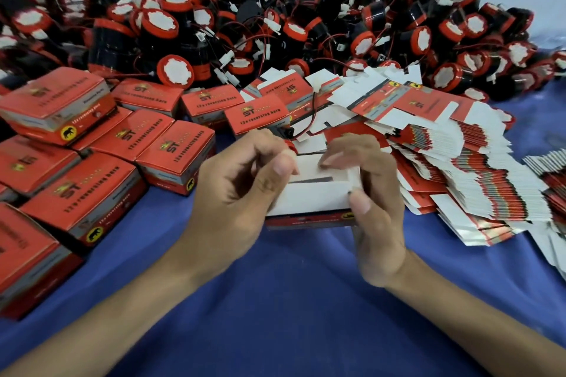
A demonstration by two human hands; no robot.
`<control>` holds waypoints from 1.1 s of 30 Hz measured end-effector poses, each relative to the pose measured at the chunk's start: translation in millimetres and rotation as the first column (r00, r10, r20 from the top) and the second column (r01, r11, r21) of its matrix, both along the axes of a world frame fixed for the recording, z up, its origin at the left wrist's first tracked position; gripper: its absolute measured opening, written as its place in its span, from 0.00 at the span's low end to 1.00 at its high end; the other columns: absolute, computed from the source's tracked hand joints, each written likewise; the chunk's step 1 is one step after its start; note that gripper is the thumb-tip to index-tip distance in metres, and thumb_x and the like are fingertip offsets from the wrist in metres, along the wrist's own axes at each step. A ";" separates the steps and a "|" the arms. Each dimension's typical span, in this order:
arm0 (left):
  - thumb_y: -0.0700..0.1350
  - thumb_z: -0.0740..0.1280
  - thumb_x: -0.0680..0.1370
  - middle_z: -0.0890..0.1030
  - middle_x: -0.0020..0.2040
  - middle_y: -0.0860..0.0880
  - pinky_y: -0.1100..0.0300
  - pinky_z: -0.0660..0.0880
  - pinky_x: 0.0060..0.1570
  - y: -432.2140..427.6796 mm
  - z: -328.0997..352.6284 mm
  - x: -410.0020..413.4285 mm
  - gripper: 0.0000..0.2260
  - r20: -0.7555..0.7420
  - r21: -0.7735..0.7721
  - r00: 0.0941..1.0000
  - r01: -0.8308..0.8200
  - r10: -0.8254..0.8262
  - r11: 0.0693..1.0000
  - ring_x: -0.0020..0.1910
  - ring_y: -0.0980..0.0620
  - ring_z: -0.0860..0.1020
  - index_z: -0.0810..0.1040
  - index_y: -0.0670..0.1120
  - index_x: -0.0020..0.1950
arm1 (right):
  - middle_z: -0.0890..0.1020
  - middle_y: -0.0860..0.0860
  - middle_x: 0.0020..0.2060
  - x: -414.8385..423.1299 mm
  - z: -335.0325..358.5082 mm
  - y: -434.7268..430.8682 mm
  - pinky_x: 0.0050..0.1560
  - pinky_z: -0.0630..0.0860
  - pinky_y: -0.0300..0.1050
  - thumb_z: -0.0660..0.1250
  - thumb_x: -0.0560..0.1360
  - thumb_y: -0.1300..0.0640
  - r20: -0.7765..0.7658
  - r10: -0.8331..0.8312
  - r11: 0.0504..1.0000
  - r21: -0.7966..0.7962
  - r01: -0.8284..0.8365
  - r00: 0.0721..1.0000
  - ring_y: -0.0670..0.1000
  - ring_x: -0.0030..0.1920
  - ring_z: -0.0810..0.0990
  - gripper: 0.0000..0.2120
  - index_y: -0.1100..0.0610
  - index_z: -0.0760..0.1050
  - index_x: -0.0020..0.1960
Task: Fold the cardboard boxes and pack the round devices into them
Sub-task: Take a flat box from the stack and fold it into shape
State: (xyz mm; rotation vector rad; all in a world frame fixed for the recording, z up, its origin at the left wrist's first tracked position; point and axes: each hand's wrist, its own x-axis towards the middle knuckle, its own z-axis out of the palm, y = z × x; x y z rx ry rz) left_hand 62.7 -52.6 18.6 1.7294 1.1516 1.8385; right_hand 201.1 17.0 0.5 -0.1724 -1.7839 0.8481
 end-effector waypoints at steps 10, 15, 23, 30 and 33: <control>0.61 0.59 0.79 0.73 0.34 0.51 0.58 0.67 0.33 6.3 -3.1 -12.2 0.14 -0.035 -0.076 0.993 -0.116 0.114 0.990 0.34 0.50 0.71 0.74 0.56 0.39 | 0.76 0.43 0.46 2.1 6.1 1.7 0.48 0.67 0.41 0.64 0.70 0.52 0.059 0.231 0.914 -0.355 -0.196 0.971 0.51 0.48 0.71 0.08 0.42 0.75 0.48; 0.59 0.56 0.81 0.68 0.36 0.55 0.53 0.64 0.39 4.6 -7.4 -13.6 0.17 -0.100 -0.069 0.994 0.033 -0.040 0.997 0.38 0.47 0.68 0.68 0.52 0.36 | 0.74 0.43 0.46 3.7 0.6 -1.1 0.45 0.67 0.36 0.63 0.72 0.53 0.057 0.245 0.900 -0.385 -0.205 0.968 0.48 0.46 0.70 0.06 0.52 0.72 0.48; 0.58 0.66 0.76 0.68 0.34 0.53 0.61 0.68 0.45 6.4 -8.6 -13.5 0.16 -0.131 -0.105 0.988 0.068 -0.082 0.992 0.38 0.45 0.68 0.71 0.50 0.36 | 0.76 0.42 0.49 1.1 2.1 4.2 0.50 0.71 0.39 0.65 0.65 0.60 0.023 0.306 0.868 -0.416 -0.269 0.952 0.45 0.52 0.73 0.17 0.45 0.75 0.51; 0.52 0.74 0.66 0.73 0.57 0.55 0.69 0.71 0.53 4.1 -8.8 -9.7 0.17 -0.036 -0.231 0.996 0.071 -0.081 0.970 0.55 0.61 0.74 0.74 0.53 0.51 | 0.75 0.42 0.52 -0.8 -3.1 4.6 0.52 0.71 0.34 0.66 0.64 0.72 -0.010 0.337 0.879 -0.354 -0.318 0.941 0.42 0.55 0.74 0.20 0.52 0.68 0.47; 0.62 0.76 0.62 0.75 0.61 0.57 0.66 0.73 0.56 1.1 -11.7 -4.3 0.16 0.157 -0.297 0.979 0.176 -0.133 0.939 0.62 0.60 0.74 0.79 0.57 0.45 | 0.73 0.51 0.53 -0.4 -5.2 4.0 0.56 0.72 0.40 0.67 0.67 0.64 -0.019 0.304 0.890 -0.352 -0.290 0.953 0.49 0.58 0.73 0.12 0.47 0.75 0.41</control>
